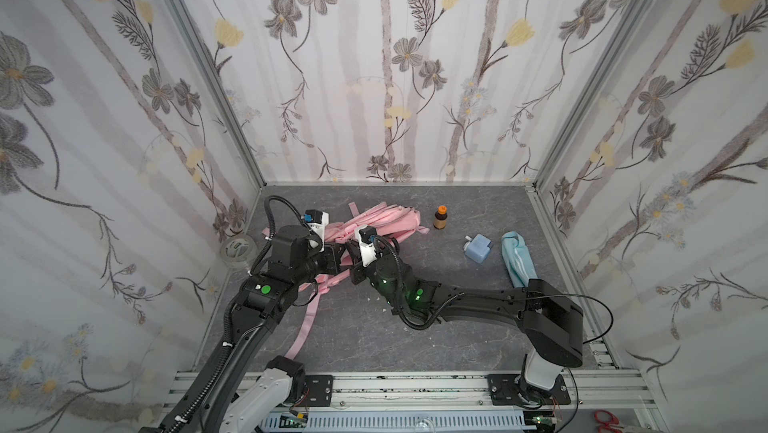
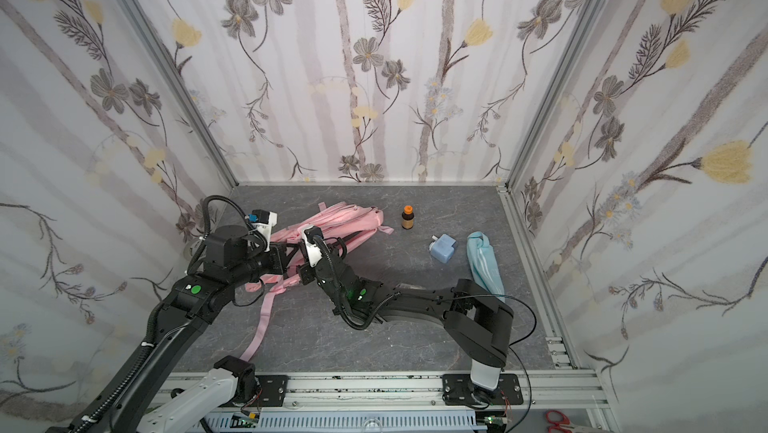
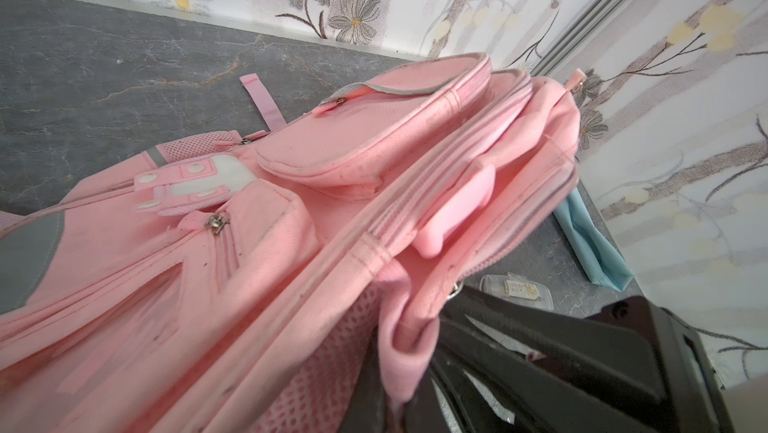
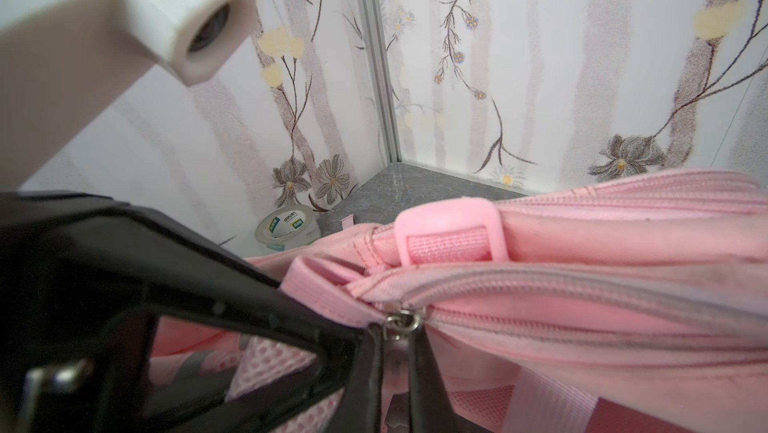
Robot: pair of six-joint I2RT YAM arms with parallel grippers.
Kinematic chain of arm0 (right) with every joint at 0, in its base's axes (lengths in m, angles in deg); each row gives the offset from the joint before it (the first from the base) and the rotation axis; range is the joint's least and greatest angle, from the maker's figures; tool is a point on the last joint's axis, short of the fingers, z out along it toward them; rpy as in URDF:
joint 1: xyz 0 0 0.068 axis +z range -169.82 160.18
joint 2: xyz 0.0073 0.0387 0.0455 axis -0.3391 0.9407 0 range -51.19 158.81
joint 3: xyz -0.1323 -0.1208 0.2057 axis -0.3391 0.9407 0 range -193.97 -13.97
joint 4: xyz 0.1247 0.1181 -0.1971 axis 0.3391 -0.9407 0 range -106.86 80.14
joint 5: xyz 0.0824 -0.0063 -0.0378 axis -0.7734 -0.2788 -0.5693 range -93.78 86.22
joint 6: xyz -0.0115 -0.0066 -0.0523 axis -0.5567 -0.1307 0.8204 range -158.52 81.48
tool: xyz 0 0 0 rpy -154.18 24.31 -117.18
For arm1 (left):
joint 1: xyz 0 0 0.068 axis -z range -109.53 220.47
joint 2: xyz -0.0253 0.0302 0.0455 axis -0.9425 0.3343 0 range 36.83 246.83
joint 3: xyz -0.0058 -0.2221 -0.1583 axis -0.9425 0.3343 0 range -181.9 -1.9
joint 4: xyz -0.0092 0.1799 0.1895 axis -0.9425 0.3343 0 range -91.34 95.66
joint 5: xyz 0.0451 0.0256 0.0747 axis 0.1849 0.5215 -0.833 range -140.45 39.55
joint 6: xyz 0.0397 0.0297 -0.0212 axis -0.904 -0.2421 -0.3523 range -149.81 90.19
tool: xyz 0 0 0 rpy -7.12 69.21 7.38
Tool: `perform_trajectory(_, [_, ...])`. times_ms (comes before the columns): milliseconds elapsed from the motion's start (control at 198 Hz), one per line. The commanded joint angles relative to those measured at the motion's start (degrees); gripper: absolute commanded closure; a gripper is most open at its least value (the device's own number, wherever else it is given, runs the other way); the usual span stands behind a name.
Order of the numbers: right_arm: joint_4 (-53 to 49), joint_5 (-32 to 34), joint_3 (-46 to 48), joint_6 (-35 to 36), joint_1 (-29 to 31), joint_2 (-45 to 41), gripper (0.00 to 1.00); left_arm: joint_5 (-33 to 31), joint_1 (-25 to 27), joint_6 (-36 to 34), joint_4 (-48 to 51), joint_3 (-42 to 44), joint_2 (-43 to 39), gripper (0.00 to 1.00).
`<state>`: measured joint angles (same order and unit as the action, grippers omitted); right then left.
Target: Pack the student bag
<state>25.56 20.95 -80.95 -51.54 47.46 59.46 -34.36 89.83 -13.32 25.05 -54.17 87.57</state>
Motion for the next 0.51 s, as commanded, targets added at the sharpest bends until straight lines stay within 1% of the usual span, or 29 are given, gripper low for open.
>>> perform_trajectory(0, [-3.0,-2.1,-0.8,-0.8,-0.4,1.0,0.82,7.1,0.5,1.7,-9.1,-0.6,-0.2,1.0])
perform_trajectory(71, [-2.7,-3.6,-1.3,-0.2,-0.2,1.6,0.78,7.1,0.6,1.7,-9.2,-0.8,0.0,1.0])
perform_trajectory(142, [-2.4,-4.8,-1.7,0.6,-0.1,2.2,0.78,7.2,0.7,1.6,-9.3,-0.9,0.1,1.0])
perform_trajectory(304, [-3.0,-5.1,-2.6,1.4,0.0,2.7,0.83,7.0,0.8,1.6,-8.9,-1.2,0.2,1.0])
perform_trajectory(501, [-5.2,-2.7,-3.0,2.7,0.0,2.3,0.87,6.1,0.9,1.4,-7.7,-1.2,0.0,1.0])
